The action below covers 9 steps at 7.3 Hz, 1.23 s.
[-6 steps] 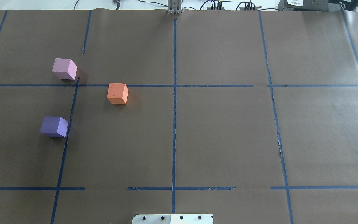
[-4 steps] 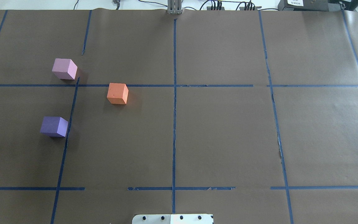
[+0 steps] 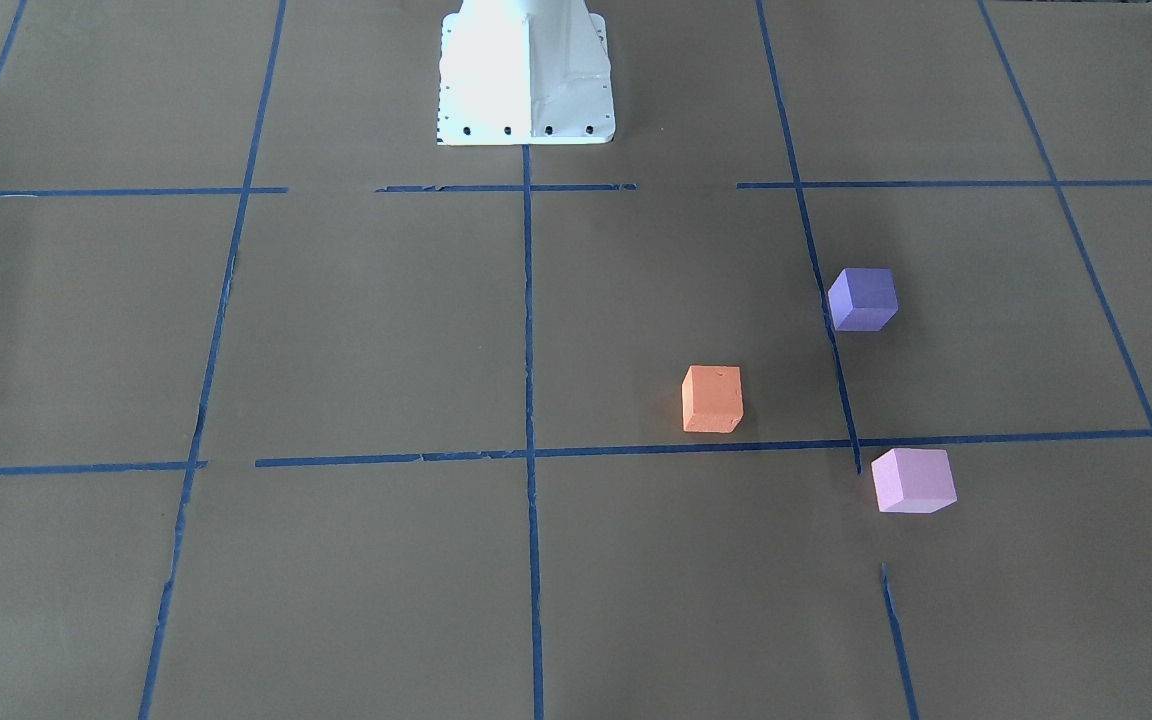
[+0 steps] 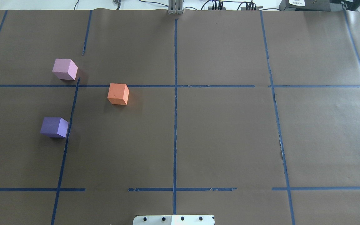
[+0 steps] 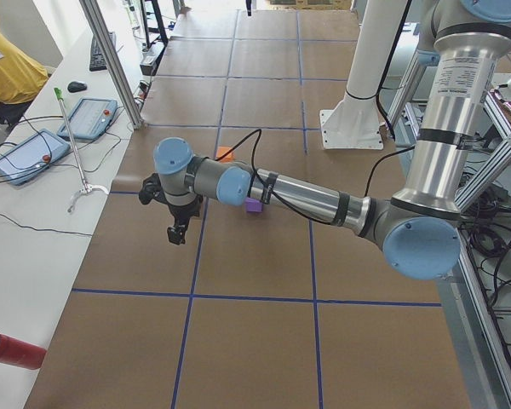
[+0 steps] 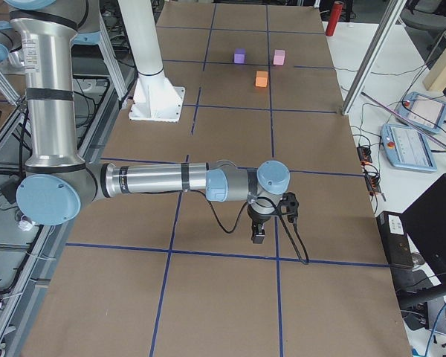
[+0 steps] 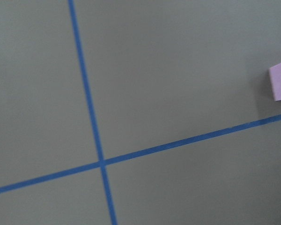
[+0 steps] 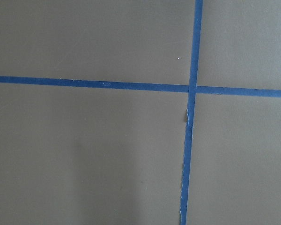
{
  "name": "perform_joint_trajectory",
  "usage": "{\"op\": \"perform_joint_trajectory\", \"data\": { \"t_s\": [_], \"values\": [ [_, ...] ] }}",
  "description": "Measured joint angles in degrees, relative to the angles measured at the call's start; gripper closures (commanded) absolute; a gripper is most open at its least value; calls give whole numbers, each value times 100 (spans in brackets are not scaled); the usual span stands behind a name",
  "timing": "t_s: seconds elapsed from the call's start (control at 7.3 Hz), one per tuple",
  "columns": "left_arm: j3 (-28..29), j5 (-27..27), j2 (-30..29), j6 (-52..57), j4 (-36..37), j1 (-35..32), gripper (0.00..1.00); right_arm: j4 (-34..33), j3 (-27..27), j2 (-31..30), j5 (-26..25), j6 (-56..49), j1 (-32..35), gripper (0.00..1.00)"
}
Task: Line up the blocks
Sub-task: 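Reach the left gripper over the orange cube and lower onto it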
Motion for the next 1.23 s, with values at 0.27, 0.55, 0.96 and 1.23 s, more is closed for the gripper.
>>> {"op": "perform_joint_trajectory", "data": {
  "t_s": [0.27,0.55,0.96,1.23],
  "values": [
    [-171,38,-614,-1370,-15,805,0,0,0,0,0,0,0,0],
    [-135,230,-1290,-3054,-31,1704,0,0,0,0,0,0,0,0],
    [263,995,-1781,-4988,-893,2872,0,0,2,0,0,0,0,0],
    [776,1569,-2025,-5506,-1401,3293,0,0,2,0,0,0,0,0]
  ]
}}
